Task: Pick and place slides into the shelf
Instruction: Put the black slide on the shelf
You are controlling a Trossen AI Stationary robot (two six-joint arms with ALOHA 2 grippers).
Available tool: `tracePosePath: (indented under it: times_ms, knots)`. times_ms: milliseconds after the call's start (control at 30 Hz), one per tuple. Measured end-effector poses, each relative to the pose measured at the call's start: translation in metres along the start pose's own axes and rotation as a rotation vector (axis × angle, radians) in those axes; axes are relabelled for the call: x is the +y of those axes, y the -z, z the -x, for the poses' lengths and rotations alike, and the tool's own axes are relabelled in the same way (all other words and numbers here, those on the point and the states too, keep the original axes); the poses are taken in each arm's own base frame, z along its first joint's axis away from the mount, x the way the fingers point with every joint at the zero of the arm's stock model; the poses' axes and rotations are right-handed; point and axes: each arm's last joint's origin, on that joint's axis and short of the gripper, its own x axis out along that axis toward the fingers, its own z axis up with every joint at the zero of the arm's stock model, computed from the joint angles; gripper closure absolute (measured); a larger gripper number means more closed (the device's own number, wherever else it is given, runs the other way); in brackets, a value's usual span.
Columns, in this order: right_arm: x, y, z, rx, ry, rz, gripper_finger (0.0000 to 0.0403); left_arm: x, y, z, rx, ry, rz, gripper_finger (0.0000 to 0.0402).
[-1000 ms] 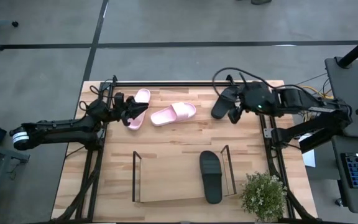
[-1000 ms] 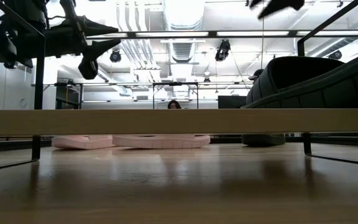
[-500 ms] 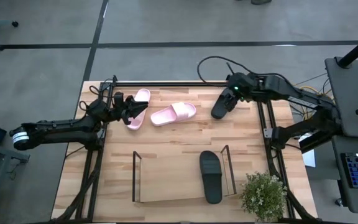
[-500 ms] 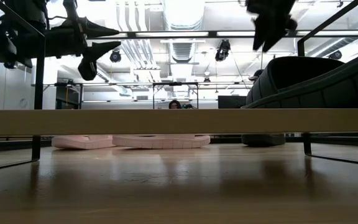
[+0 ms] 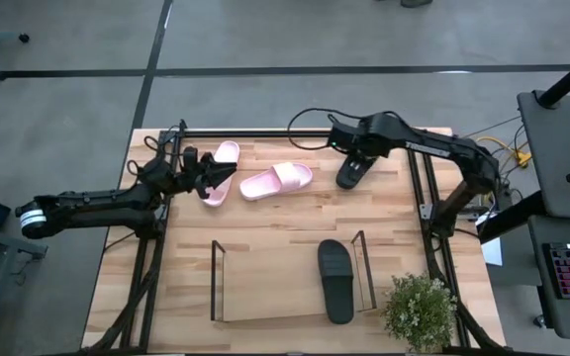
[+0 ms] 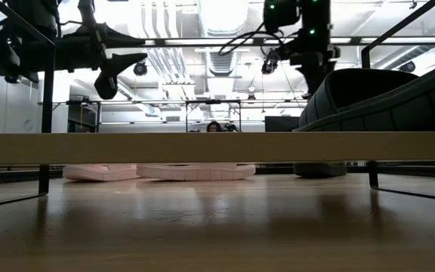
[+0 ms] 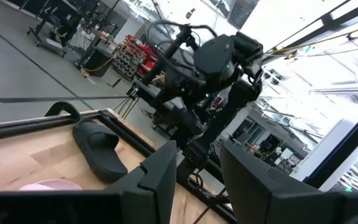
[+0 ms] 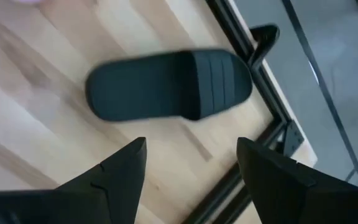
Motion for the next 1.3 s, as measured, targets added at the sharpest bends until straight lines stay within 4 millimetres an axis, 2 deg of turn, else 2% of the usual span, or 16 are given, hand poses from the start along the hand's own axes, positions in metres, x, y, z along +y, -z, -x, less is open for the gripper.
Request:
tracePosePath:
  times_ms: [200,600,867,1033,1300]
  knots:
    - [0.012,-0.017,-0.016,0.048,0.016,0.038,0.0159,0.002,0.003,0.001,0.007,-0.006,0.002,0.0292]
    - [0.031,-0.025,-0.059,0.233,0.152,0.104,0.0164,0.002,0.003,0.002,0.008,-0.005,0.003,0.0292]
    - [0.034,-0.026,-0.065,0.254,0.154,0.11,0.0161,0.002,0.003,0.002,0.011,-0.002,0.003,0.0292]
    - [0.031,-0.019,-0.065,0.316,0.141,0.132,0.0159,0.002,0.003,0.002,0.012,-0.002,0.002,0.0292]
    - [0.034,-0.014,-0.083,0.343,0.246,0.174,0.0112,0.002,0.003,0.002,0.013,-0.001,0.002,0.0292]
